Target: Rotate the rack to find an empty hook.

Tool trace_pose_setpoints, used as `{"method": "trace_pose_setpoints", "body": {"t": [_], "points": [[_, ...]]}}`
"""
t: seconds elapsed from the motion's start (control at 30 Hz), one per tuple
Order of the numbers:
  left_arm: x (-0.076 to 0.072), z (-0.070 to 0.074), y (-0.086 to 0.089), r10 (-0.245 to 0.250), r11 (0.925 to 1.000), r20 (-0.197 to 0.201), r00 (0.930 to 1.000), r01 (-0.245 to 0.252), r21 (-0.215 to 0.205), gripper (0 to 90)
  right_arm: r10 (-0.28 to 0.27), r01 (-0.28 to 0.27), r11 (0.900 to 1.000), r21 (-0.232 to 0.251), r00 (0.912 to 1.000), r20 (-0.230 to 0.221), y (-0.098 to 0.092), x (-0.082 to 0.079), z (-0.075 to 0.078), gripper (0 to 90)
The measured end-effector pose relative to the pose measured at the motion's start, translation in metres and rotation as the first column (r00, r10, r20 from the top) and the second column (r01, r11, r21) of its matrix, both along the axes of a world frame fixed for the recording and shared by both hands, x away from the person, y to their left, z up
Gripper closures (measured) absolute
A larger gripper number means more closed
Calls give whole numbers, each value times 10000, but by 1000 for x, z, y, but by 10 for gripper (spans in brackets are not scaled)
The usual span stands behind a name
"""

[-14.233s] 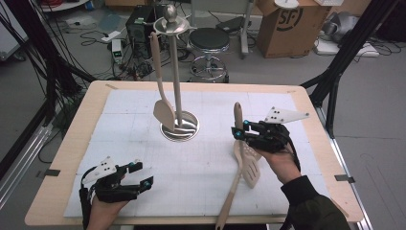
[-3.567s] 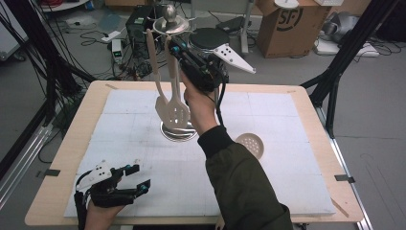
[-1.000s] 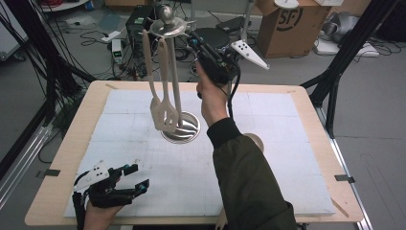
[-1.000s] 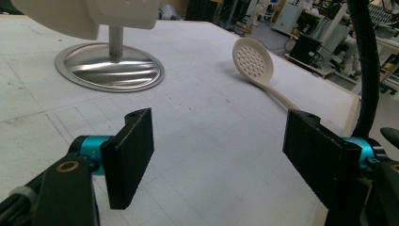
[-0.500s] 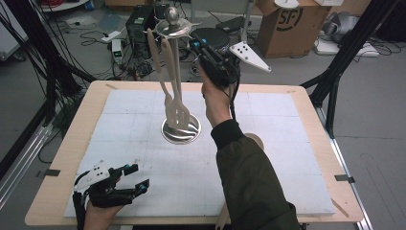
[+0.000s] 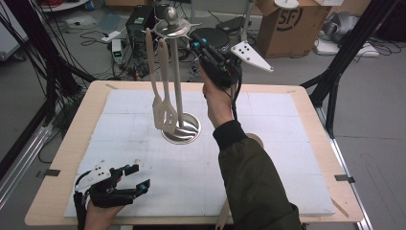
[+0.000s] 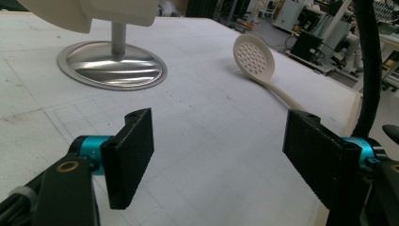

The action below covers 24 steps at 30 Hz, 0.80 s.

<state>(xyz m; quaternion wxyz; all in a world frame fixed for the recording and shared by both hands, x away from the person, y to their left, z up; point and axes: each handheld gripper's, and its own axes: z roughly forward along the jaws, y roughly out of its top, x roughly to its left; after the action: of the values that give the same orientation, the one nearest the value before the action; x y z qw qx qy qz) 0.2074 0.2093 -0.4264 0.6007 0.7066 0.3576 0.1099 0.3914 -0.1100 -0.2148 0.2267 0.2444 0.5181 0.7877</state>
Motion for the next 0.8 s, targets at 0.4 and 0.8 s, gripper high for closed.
{"method": "trace_pose_setpoints", "body": {"t": [0.4,0.8], "points": [[0,0,-1,8,10000,-20,10000,-8,1,257,140,-140,9999,-43,9999,64,7,-5,0,897],[0,0,-1,-8,10000,-39,10000,8,8,257,381,-379,9991,-182,9992,98,16,-8,-2,897]]}}
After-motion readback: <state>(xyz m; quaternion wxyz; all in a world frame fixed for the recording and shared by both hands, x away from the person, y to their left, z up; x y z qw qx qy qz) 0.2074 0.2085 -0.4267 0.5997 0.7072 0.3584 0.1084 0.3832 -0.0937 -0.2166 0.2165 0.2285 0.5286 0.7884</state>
